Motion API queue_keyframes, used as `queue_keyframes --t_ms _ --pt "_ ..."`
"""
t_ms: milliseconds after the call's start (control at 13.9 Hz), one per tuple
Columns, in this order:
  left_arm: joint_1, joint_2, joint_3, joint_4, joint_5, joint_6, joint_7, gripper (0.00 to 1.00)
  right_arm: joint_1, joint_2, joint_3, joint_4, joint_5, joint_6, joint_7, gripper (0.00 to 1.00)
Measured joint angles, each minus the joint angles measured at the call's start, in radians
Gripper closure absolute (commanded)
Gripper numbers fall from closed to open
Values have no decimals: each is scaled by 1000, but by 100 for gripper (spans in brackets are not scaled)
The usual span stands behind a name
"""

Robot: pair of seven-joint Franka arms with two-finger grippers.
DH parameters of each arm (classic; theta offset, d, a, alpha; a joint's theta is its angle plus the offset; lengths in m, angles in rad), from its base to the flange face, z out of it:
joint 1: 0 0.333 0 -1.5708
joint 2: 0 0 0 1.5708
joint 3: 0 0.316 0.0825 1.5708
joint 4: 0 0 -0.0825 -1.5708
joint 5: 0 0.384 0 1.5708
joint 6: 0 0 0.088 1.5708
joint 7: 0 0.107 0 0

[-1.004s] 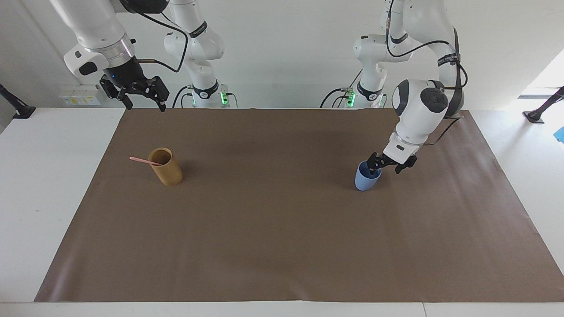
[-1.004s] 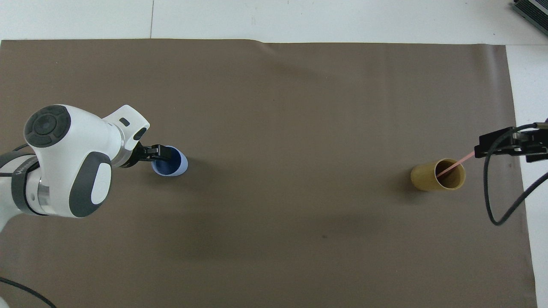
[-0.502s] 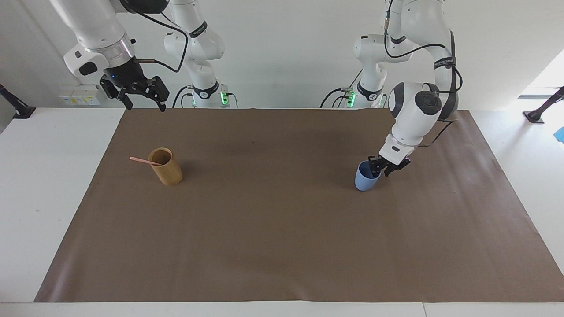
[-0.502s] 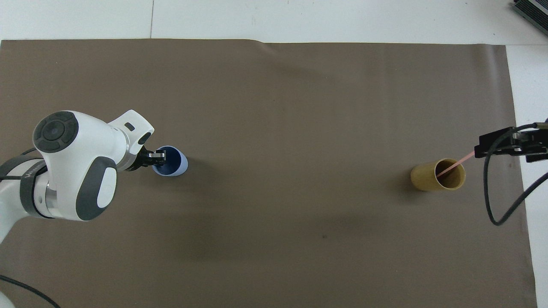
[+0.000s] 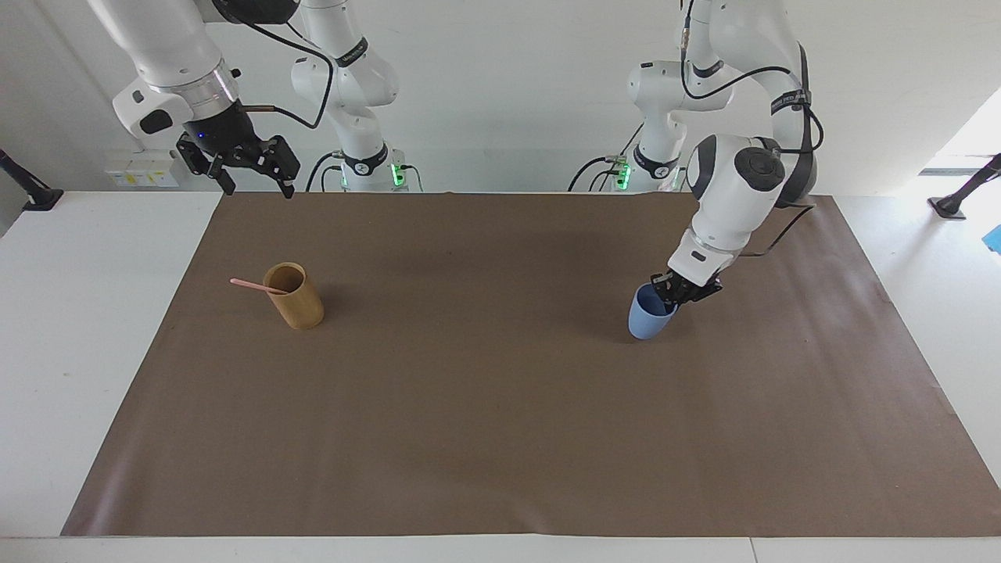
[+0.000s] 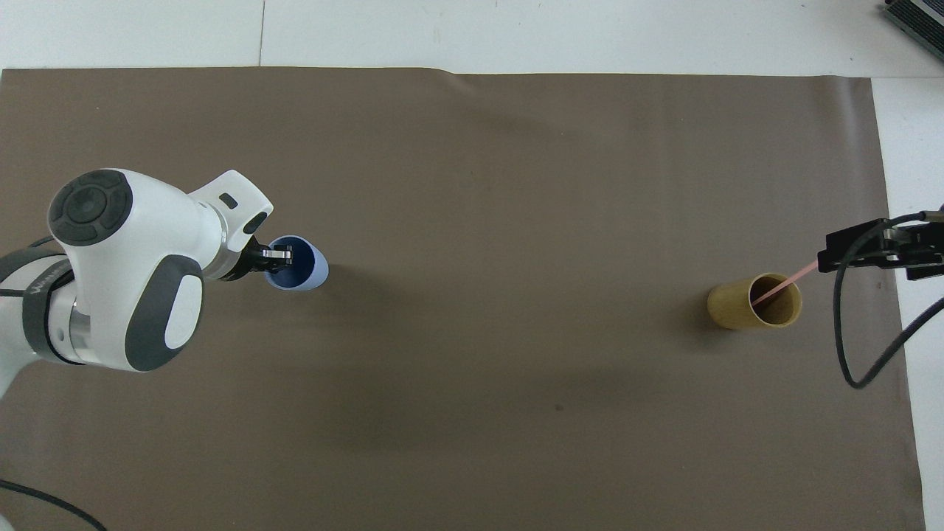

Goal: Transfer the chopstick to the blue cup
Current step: 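Slide the blue cup with the left gripper toward the table center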

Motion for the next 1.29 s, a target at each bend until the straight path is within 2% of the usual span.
queue_keyframes --t_ms 143,359,646,1004,1291 --pt "-66 1 0 69 1 -63 -71 100 0 0 0 0 0 0 0 0" --pt "-205 12 -3 96 2 -67 -211 100 0 0 0 0 0 0 0 0" --pt "-342 109 -4 155 3 -49 -321 100 0 0 0 0 0 0 0 0" --pt "-357 188 3 190 21 13 -325 100 0 0 0 0 0 0 0 0" --pt "-360 221 1 216 32 28 -325 100 -3 0 0 -4 0 19 -10 0"
